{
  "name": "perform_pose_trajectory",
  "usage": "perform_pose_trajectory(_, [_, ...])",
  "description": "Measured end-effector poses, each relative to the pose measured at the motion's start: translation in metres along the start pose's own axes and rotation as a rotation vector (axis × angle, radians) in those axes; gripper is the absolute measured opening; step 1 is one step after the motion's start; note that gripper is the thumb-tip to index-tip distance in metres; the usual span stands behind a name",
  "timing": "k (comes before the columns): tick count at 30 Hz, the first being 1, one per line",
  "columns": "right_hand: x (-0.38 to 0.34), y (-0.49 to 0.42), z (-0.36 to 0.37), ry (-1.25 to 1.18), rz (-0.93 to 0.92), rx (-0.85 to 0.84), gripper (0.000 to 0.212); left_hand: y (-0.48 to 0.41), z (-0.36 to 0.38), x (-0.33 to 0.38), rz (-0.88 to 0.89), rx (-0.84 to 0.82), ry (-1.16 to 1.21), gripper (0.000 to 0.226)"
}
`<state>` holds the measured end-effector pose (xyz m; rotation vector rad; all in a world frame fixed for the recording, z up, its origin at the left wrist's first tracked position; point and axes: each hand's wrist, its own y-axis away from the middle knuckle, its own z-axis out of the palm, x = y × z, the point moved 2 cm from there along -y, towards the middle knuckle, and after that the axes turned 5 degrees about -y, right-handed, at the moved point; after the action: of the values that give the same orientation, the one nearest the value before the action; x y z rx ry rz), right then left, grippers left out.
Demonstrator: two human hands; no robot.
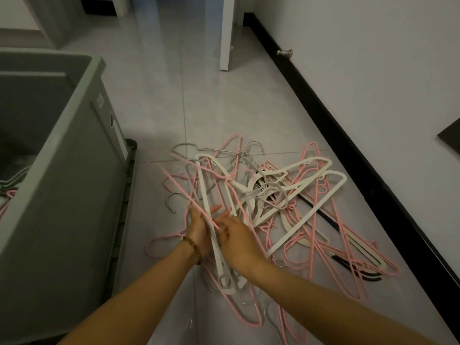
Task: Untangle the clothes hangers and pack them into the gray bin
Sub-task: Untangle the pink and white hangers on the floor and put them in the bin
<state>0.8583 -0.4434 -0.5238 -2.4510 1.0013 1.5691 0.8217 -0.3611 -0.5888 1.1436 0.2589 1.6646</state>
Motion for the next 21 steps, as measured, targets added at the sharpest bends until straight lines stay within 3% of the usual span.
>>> perform_pose_trajectory(2, [-0.001, -0.005, 0.005, -0.012, -0.006, -0.059, 0.034, -0.005, -0.006, 0.000, -0.013, 0.013, 0.120, 0.080])
perform_pose_trajectory(4, [0.002, -0.009, -0.002, -0.067, -0.042, -0.087, 0.027, -0.011, -0.007, 0.002, -0.033, 0.066, 0.148, 0.080])
perform_pose_trajectory(7, [0.020, -0.023, -0.030, 0.057, -0.071, 0.145, 0.016, -0.012, -0.009, 0.009, 0.005, 0.175, -0.071, 0.052])
perform_pose_trajectory(9, [0.037, -0.033, -0.048, 0.084, 0.084, 0.280, 0.023, -0.012, -0.013, 0.009, 0.105, 0.223, -0.362, 0.029])
perform_pose_trajectory(11, [0.046, -0.038, -0.049, -0.172, 0.366, 0.151, 0.028, -0.009, -0.012, 0.006, 0.213, 0.230, -0.499, 0.025])
perform_pose_trajectory(13, [0.044, -0.032, -0.038, -0.430, 0.488, 0.012, 0.020, 0.000, -0.006, 0.005, 0.321, 0.227, -0.504, 0.027])
perform_pose_trajectory(17, [0.037, -0.035, -0.040, -0.412, 0.274, 0.059, 0.010, 0.017, 0.016, 0.015, 0.542, 0.143, -0.524, 0.028])
perform_pose_trajectory(21, [0.023, -0.081, -0.076, -0.174, 0.018, 0.206, 0.017, -0.003, 0.048, 0.043, 0.539, 0.078, -0.433, 0.011])
